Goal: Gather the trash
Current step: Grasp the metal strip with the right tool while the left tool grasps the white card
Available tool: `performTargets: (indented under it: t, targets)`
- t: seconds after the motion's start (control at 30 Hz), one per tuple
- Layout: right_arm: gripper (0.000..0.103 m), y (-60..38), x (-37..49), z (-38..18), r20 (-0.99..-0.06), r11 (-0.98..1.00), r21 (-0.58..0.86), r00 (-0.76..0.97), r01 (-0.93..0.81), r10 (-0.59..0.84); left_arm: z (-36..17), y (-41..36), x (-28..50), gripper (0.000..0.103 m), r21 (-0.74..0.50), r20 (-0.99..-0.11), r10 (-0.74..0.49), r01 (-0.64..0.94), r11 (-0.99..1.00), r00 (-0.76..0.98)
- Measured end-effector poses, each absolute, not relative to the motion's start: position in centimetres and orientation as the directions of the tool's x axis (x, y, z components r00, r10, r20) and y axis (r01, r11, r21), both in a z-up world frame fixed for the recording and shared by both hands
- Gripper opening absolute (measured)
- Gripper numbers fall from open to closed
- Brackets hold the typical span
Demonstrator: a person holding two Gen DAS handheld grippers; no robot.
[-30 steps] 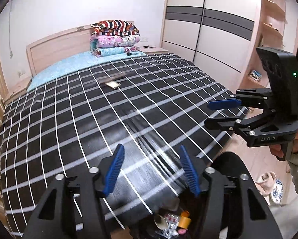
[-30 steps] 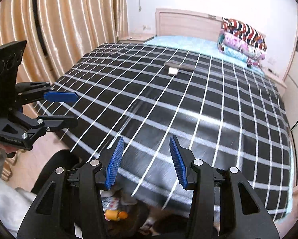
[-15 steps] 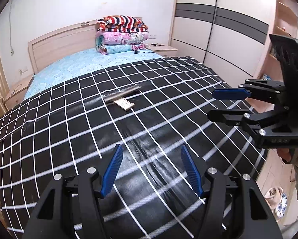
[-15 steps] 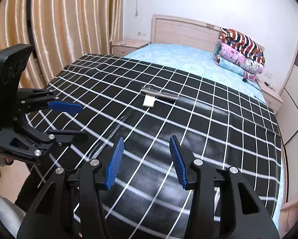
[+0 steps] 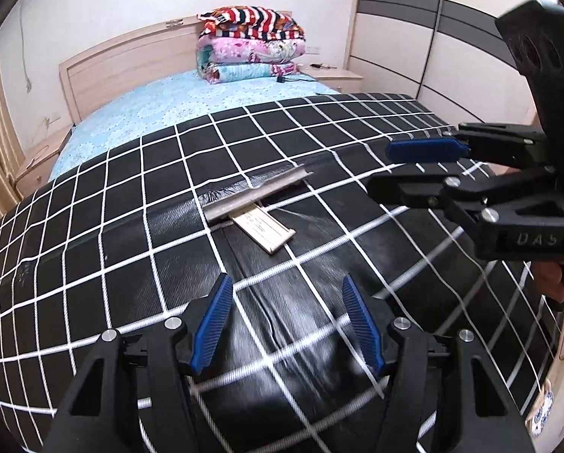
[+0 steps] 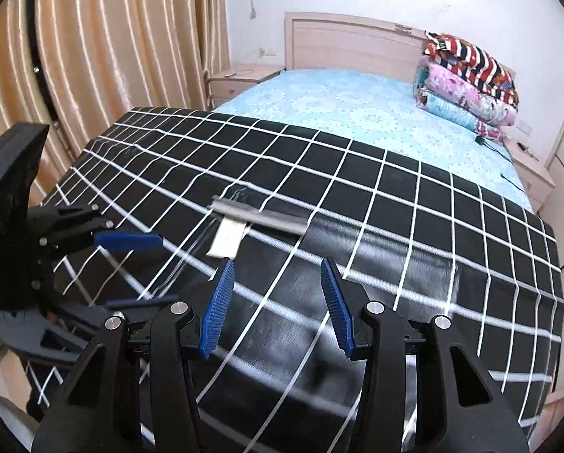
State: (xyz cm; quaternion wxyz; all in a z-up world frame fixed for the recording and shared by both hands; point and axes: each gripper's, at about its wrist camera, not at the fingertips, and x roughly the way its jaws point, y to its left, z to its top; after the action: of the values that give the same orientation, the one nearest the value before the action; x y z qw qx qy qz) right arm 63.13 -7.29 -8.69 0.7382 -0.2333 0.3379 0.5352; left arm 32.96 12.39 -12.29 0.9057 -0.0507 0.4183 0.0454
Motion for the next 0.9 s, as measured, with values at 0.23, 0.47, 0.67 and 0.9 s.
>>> performTargets:
  t: [0.23, 0.47, 0.67, 0.9]
  targets:
    - [0.047, -4.7, 65.3, -9.7, -0.764, 0.271, -0.015, 0.186, -0.962, 0.618, -13.6, 13.8, 36.2, 0.058, -0.082, -0.773, 0.060, -0.194, 0.978, 0.632]
    - [0.047, -3.0, 65.5, -10.6, -0.778, 0.166, -0.064, 0.154, -0.984, 0.609, -13.4, 14.3, 37.6, 0.058, -0.097, -0.764, 0.081, -0.237, 0.967, 0.640]
    - [0.047, -1.9, 65.7, -11.2, -0.786, 0.101, -0.048, 0.099, -0.994, 0.610, -13.6, 14.2, 37.7, 0.042, -0.043, -0.752, 0.131, -0.246, 0.968, 0.646]
    - [0.023, -1.6, 65.3, -12.3, -0.805, 0.070, -0.040, 0.074, -0.997, 0.588, -13.8, 14.9, 36.7, 0.024, -0.034, -0.746, 0.133, -0.237, 0.971, 0.652]
